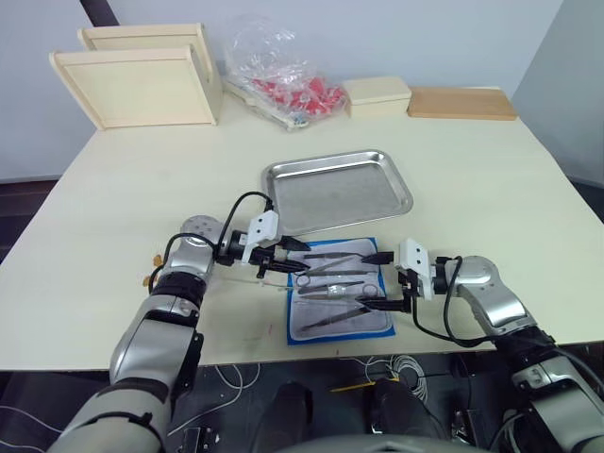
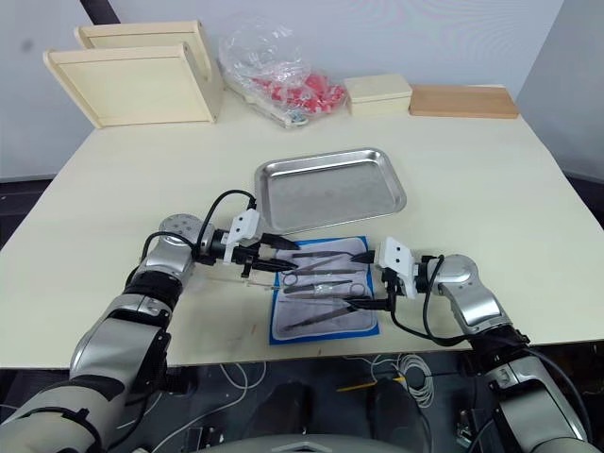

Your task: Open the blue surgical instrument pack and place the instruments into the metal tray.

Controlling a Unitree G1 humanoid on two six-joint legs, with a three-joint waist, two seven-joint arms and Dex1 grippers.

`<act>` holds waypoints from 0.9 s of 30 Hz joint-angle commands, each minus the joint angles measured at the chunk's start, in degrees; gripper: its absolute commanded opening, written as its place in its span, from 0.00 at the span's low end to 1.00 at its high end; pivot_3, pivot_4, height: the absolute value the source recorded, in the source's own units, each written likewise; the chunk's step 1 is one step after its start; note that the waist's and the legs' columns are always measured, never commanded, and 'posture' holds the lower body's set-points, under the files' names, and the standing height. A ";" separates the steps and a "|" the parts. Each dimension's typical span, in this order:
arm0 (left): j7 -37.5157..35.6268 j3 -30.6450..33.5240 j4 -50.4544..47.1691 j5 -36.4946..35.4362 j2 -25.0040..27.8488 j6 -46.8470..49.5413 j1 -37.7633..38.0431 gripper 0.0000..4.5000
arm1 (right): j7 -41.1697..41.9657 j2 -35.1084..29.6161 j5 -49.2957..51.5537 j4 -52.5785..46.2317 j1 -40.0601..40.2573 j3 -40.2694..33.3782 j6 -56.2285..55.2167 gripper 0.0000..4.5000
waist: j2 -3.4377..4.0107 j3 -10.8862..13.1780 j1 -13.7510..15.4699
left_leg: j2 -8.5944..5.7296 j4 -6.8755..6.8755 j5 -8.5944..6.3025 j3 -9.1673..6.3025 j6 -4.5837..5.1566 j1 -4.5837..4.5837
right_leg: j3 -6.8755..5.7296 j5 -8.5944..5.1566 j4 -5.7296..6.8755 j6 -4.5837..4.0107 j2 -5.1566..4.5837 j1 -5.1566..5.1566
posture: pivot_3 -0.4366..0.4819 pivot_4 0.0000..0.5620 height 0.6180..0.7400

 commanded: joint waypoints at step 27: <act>3.56 -1.46 -12.34 4.57 3.94 9.46 0.27 0.01 | -1.38 -2.36 -7.77 2.93 2.91 6.68 9.90 1.00 | 0.00 -0.01 -0.68 | 0.00 -0.01 0.00 -0.12 0.00 -0.02 | -0.01 -0.12 -0.01 0.20 0.00 0.00 | 0.48 0.27 1.00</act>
